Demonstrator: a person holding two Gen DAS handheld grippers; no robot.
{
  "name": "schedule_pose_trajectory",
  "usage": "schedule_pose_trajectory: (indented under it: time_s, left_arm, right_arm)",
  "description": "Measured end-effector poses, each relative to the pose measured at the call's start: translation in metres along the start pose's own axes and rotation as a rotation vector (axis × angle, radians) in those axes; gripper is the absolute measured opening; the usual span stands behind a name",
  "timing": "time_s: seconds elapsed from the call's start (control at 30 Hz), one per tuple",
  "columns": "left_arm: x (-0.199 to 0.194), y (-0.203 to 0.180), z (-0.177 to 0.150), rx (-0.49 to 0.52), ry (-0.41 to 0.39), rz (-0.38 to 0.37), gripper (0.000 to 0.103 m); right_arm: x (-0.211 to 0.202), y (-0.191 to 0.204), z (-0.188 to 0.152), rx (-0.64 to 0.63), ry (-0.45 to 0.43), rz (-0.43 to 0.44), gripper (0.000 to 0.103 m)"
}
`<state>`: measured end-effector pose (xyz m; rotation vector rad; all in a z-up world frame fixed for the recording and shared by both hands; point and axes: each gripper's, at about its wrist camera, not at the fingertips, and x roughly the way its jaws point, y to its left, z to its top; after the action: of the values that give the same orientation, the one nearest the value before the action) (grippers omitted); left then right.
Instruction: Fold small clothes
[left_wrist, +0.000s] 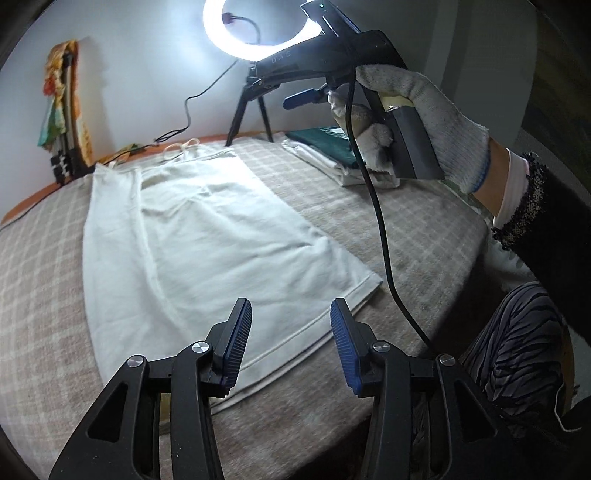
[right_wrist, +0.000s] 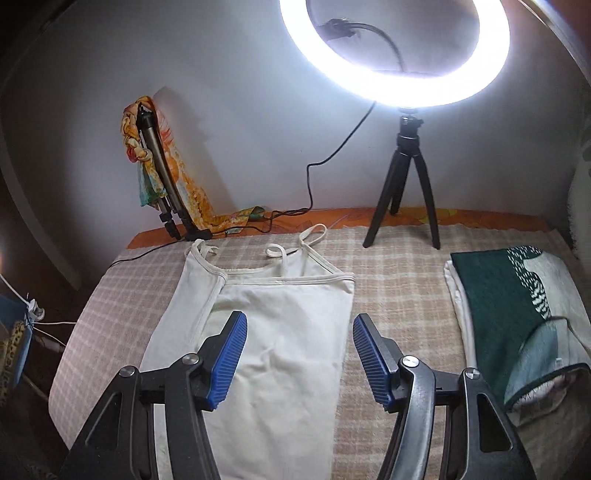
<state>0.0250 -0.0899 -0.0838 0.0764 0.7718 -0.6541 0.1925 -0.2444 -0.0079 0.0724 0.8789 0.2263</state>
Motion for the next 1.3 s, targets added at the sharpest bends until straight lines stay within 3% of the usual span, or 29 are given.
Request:
schedule_pose_trajectory:
  time_s: [0.23, 0.6, 1.0, 1.2, 1.27, 1.3]
  left_arm:
    - [0.028, -0.032, 0.008, 0.055, 0.036, -0.067, 0.043]
    - [0.080, -0.077, 0.017, 0.162, 0.113, -0.092, 0.043]
    - [0.118, -0.093, 0.012, 0.247, 0.172, 0.014, 0.039]
    - [0.119, -0.086, 0.012, 0.223, 0.147, 0.016, 0.027]
    - [0.119, -0.082, 0.013, 0.215, 0.142, 0.011, 0.012]
    - [0.118, -0.079, 0.014, 0.197, 0.145, 0.001, 0.010]
  right_arm:
    - [-0.032, -0.044, -0.021, 0.055, -0.017, -0.025, 0.062]
    - [-0.043, -0.099, -0.035, 0.103, -0.009, -0.053, 0.062]
    - [-0.008, -0.124, -0.028, 0.142, 0.057, -0.007, 0.057]
    - [0.021, -0.122, -0.018, 0.139, 0.096, 0.044, 0.054]
    - [0.032, -0.120, -0.016, 0.147, 0.107, 0.057, 0.053]
    - [0.038, -0.119, -0.014, 0.149, 0.113, 0.063, 0.053]
